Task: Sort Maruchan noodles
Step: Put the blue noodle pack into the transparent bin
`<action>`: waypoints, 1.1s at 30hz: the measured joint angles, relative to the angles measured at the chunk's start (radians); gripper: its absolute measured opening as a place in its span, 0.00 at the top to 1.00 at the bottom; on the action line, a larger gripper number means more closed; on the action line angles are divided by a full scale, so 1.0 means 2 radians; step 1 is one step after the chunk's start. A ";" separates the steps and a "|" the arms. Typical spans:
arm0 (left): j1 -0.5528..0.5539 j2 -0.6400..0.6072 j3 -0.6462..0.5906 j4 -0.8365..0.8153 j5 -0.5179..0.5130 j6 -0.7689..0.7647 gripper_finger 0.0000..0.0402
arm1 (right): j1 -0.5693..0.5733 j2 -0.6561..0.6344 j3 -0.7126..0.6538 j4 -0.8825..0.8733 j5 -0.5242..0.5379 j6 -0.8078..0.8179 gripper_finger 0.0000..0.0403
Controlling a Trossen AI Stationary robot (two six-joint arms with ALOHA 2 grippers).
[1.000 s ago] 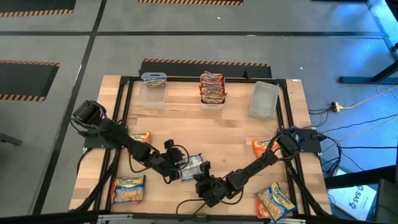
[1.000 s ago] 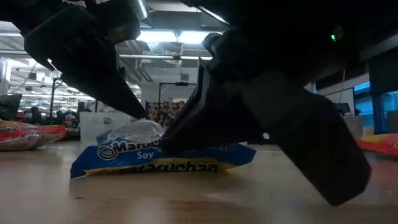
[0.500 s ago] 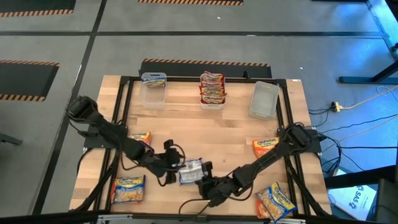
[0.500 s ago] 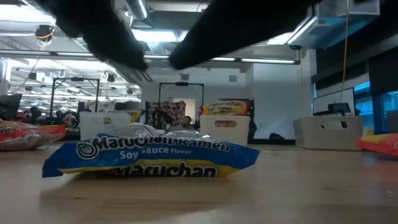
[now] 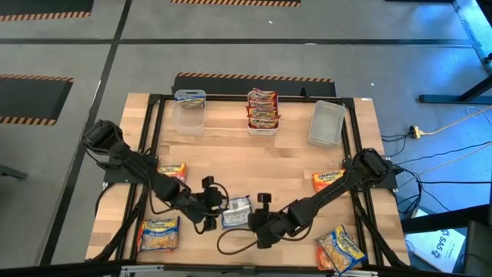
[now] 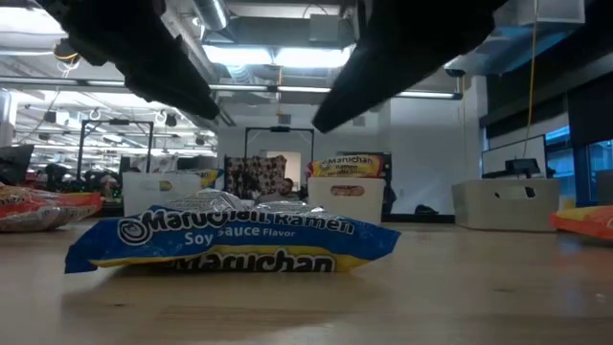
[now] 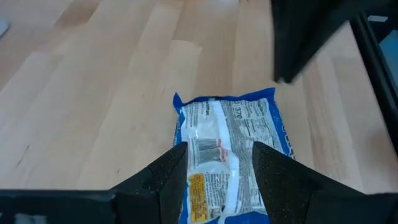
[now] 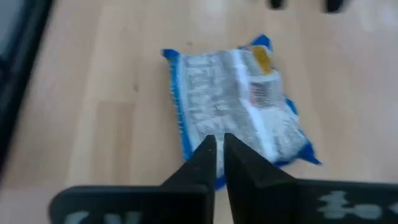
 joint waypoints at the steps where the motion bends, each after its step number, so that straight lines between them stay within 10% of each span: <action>1: 0.000 0.002 0.000 0.003 0.000 -0.002 0.57 | 0.000 -0.001 0.000 -0.008 0.001 -0.001 0.93; 16: -0.012 0.035 0.000 0.055 0.000 -0.022 0.57 | 0.000 -0.007 -0.086 -0.019 0.034 0.043 0.62; 33: -0.024 0.139 0.001 0.094 -0.005 -0.052 0.57 | -0.037 -0.078 -0.346 0.500 -0.067 0.201 0.62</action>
